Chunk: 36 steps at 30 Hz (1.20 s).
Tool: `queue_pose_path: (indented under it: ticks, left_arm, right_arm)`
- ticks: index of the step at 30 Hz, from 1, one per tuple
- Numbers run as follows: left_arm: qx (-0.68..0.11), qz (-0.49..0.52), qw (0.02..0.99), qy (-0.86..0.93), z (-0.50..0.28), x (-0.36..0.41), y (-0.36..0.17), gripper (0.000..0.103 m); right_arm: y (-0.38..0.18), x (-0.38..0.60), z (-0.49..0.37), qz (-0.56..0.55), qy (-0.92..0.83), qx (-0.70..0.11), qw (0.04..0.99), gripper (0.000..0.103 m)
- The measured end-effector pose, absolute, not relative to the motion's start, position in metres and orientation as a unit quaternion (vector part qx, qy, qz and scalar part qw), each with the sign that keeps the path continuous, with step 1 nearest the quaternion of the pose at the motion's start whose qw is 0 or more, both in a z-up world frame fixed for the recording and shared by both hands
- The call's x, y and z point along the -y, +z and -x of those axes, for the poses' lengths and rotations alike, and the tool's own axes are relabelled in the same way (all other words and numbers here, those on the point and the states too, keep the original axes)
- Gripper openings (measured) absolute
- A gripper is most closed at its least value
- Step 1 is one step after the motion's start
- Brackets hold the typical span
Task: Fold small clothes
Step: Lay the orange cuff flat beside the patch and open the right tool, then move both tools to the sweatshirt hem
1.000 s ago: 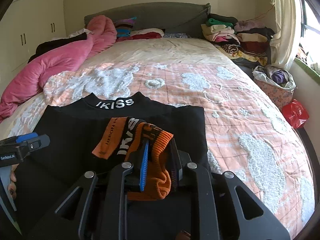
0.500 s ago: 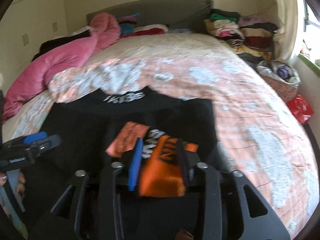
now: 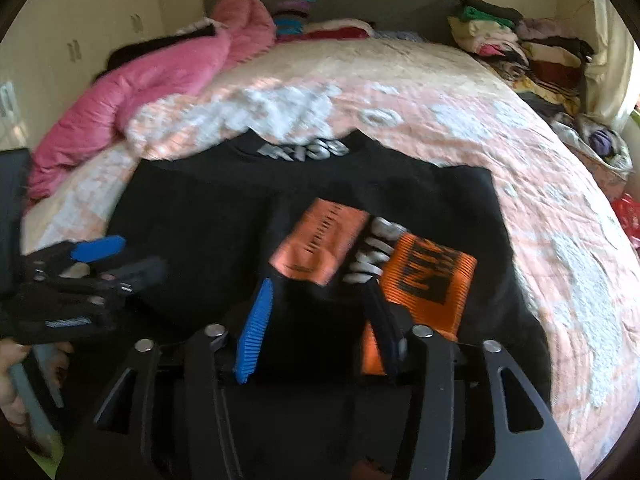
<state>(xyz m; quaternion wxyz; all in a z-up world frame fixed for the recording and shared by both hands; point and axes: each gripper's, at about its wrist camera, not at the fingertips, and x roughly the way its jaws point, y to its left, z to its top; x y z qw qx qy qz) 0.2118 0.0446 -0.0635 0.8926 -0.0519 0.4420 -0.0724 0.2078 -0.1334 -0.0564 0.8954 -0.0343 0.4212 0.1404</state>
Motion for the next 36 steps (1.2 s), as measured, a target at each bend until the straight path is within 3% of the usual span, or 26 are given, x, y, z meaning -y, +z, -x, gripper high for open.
queue_pose_path:
  ticks: [9, 21, 30, 32, 33, 36]
  left_arm:
    - [-0.442, 0.052, 0.893, -0.073, -0.211, -0.045, -0.064, 0.082]
    - [-0.439, 0.056, 0.893, -0.074, -0.207, -0.045, -0.058, 0.082]
    - [-0.431, 0.068, 0.897, -0.073, -0.198, -0.049, -0.046, 0.082]
    - [-0.429, 0.075, 0.898, -0.069, -0.196, -0.052, -0.044, 0.085]
    - [-0.428, 0.076, 0.898, -0.066, -0.195, -0.053, -0.042, 0.094]
    - [-0.424, 0.077, 0.9, -0.059, -0.191, -0.056, -0.038, 0.094]
  right_arm:
    - [-0.066, 0.152, -0.205, 0.016, 0.118, -0.433, 0.893, 0.054]
    - [-0.046, 0.158, -0.186, -0.002, 0.114, -0.399, 0.91, 0.087]
    - [-0.031, 0.164, -0.178, -0.013, 0.098, -0.375, 0.922, 0.095]
    - [-0.028, 0.166, -0.176, -0.012, 0.096, -0.371, 0.923, 0.096]
    - [-0.027, 0.166, -0.175, -0.012, 0.097, -0.37, 0.924, 0.096]
    - [-0.026, 0.168, -0.172, -0.013, 0.1, -0.369, 0.924, 0.096]
